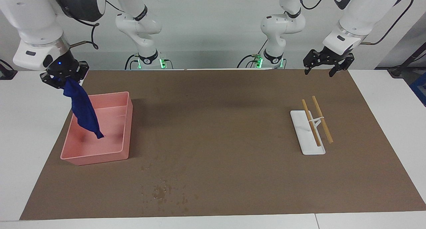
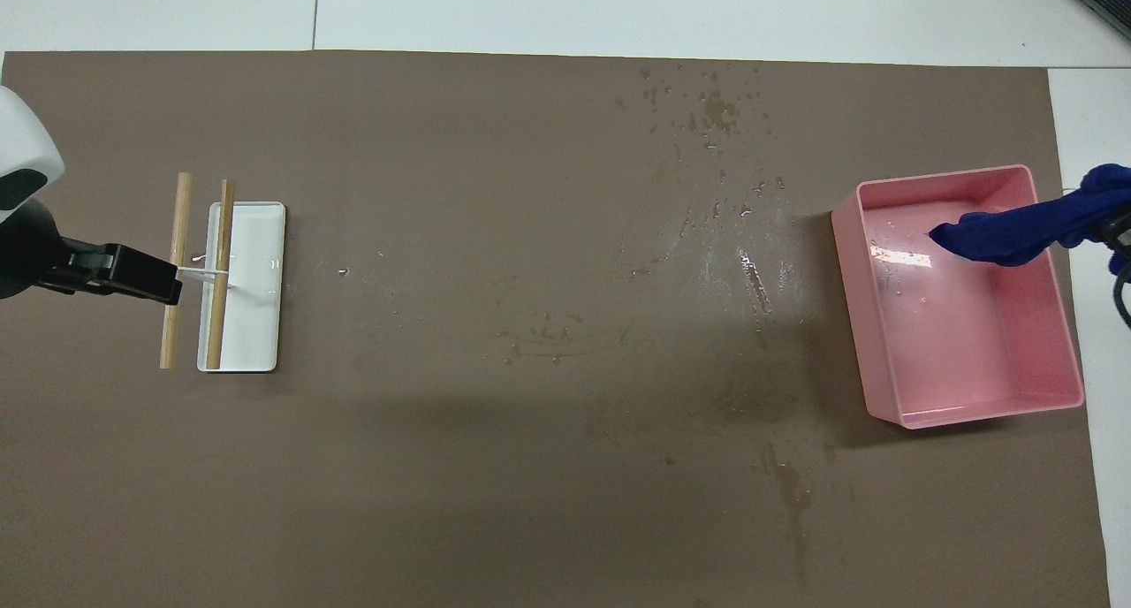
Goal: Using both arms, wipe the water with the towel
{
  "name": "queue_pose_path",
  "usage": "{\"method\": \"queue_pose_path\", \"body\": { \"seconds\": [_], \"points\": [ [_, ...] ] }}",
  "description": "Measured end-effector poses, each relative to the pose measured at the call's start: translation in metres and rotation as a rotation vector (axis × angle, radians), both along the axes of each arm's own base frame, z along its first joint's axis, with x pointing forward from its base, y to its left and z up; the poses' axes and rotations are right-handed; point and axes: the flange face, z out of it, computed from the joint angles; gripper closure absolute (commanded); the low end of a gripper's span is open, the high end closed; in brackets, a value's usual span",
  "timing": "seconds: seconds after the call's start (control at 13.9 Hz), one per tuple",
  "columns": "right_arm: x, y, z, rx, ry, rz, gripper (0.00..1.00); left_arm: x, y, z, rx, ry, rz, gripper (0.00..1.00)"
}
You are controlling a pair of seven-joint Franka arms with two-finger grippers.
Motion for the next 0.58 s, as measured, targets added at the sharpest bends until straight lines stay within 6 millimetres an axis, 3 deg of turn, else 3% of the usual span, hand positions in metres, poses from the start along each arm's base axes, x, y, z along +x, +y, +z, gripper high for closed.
{"method": "queue_pose_path", "body": {
  "seconds": [0.07,0.29,0.58],
  "points": [
    [-0.003,0.002,-0.008,-0.001,0.001,0.003,0.0,0.0,0.0,0.0,0.0,0.0,0.0,0.0],
    [-0.012,0.0,-0.021,-0.004,-0.007,0.007,0.0,0.0,0.0,0.0,0.0,0.0,0.0,0.0],
    [-0.018,-0.001,-0.016,-0.006,-0.018,0.004,0.0,0.0,0.0,0.0,0.0,0.0,0.0,0.0]
  ]
}}
